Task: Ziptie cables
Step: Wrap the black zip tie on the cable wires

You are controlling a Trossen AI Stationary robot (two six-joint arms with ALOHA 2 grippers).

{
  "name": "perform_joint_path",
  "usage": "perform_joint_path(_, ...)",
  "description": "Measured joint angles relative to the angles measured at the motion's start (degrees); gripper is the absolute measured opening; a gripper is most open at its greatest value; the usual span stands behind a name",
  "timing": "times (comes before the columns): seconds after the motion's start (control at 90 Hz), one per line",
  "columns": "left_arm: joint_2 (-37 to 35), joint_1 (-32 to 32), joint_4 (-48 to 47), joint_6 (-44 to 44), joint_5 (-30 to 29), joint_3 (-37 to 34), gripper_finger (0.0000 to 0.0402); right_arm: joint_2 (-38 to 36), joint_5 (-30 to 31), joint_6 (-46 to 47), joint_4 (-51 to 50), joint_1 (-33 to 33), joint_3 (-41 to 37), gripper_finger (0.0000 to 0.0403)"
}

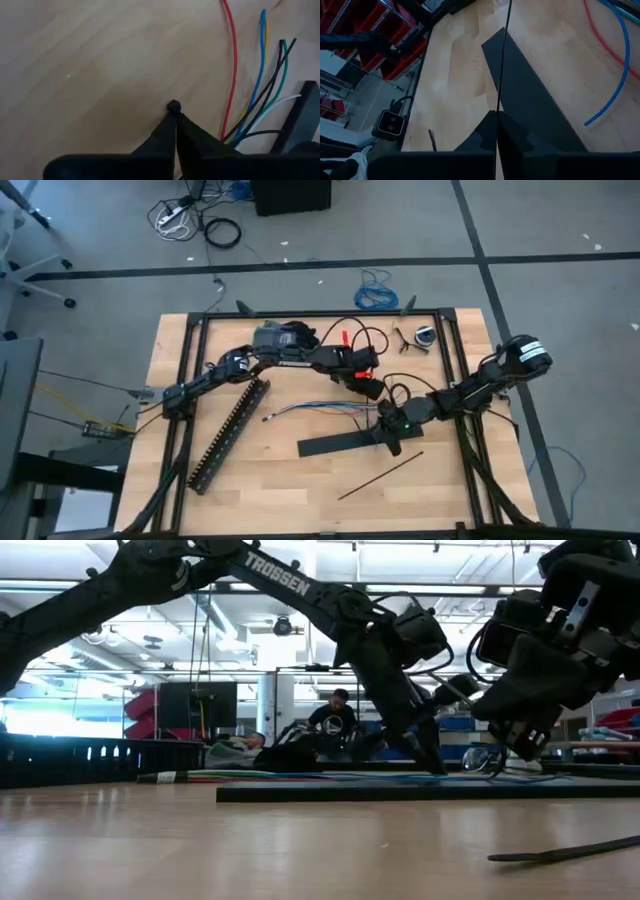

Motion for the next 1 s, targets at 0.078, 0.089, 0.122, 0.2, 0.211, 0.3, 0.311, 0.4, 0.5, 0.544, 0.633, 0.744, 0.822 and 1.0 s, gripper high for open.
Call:
perform_joint_path(0.078,0.0,0.0,-6.7,1.8,-3.1,3.1,0.0000,0.0,0.0,0.0,0.0,0.0,0.0,0.0000)
perform_joint_path(0.089,0.0,0.0,-7.8,1.9,-3.6,3.6,0.0000,0.0,0.0,0.0,0.0,0.0,0.0,0.0000)
perform_joint_path(0.122,-0.1,0.0,-10.8,2.3,-4.9,4.7,0.0000,0.0,0.0,0.0,0.0,0.0,0.0,0.0000)
perform_joint_path(0.2,-0.1,0.0,-16.2,2.2,-6.3,7.0,0.0000,0.0,0.0,-0.1,0.0,0.0,0.0,0.0000)
perform_joint_path(0.211,-0.1,0.0,-16.7,1.9,-6.3,7.2,0.0000,0.0,0.0,-0.1,0.0,0.0,0.0,0.0000)
perform_joint_path(0.3,-0.1,0.0,-18.9,1.0,-6.2,8.8,0.0000,0.0,0.0,0.0,0.0,0.0,0.0,0.0000)
perform_joint_path(0.311,-0.1,0.0,-19.0,1.0,-6.1,9.0,0.0000,0.0,0.0,0.0,0.0,0.0,0.0,0.0000)
perform_joint_path(0.4,-0.1,-0.1,-19.2,0.9,-5.6,9.8,0.0000,0.0,0.0,0.0,0.0,0.0,0.0,0.0000)
perform_joint_path(0.5,-0.2,-0.1,-19.4,-1.3,-5.7,9.8,0.0006,0.0,0.0,0.7,0.0,0.0,0.0,0.0000)
perform_joint_path(0.544,-0.2,-0.1,-19.4,-1.8,-5.1,9.8,0.0012,0.0,0.0,0.9,0.0,0.0,0.0,0.0000)
perform_joint_path(0.633,-0.2,0.0,-18.4,-1.9,-3.4,9.8,0.0031,0.0,0.0,0.9,0.1,0.2,0.0,0.0000)
perform_joint_path(0.744,-0.2,0.0,-16.9,0.7,-1.5,9.8,0.0058,0.0,-0.1,0.9,0.1,0.6,0.0,0.0000)
perform_joint_path(0.822,-0.2,-0.1,-15.7,2.8,-0.1,9.8,0.0071,0.0,-0.1,0.9,0.1,0.8,0.0,0.0000)
perform_joint_path(1.0,-0.2,-0.2,-13.3,3.6,2.5,9.9,0.0071,0.0,-0.4,0.9,0.1,1.0,0.0,0.0000)
